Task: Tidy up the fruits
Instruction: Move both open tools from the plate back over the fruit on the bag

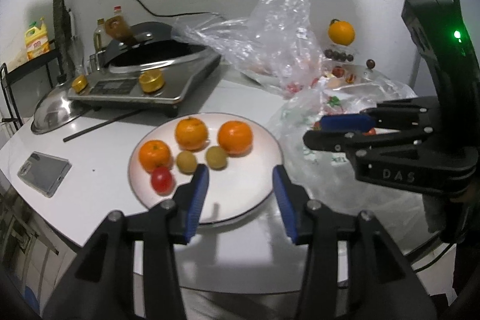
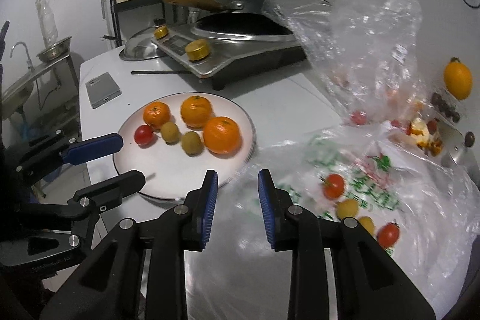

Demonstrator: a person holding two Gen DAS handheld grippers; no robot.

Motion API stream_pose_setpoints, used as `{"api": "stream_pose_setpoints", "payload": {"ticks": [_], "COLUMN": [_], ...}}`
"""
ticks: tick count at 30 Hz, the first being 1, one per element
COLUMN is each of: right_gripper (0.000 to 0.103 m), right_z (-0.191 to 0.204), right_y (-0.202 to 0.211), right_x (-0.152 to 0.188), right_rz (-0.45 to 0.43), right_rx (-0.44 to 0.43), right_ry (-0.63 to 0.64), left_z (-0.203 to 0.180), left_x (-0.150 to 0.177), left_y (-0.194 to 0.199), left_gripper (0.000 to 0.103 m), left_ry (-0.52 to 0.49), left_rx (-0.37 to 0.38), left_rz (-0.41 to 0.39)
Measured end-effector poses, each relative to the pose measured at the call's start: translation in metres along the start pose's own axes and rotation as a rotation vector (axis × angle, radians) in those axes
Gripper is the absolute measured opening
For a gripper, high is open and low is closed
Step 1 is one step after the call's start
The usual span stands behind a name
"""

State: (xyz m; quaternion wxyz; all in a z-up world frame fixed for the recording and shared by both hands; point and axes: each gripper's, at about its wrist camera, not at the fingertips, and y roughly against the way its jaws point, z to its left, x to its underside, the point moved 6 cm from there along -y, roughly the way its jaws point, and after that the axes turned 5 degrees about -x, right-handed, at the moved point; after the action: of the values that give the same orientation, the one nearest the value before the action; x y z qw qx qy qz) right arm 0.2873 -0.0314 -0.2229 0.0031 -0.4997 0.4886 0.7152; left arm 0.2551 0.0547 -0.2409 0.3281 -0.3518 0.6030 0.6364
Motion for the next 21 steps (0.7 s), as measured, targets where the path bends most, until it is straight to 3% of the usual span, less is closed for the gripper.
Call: {"api": "stream_pose_setpoints", "payload": {"ticks": [21], "right_gripper": [0.032], "right_z": [-0.095], "right_y": [0.033], "right_x": [0.045], "right_rz": [-0.012], "right_rx": [0.075], "right_ry": [-0.133], "left_z": [-0.085], "left_x": [-0.014], "left_y": [-0.024], "left_gripper": [0.046], "left_ry": [-0.109], "left_rx": [0.071], "left_rz": [0.035]}}
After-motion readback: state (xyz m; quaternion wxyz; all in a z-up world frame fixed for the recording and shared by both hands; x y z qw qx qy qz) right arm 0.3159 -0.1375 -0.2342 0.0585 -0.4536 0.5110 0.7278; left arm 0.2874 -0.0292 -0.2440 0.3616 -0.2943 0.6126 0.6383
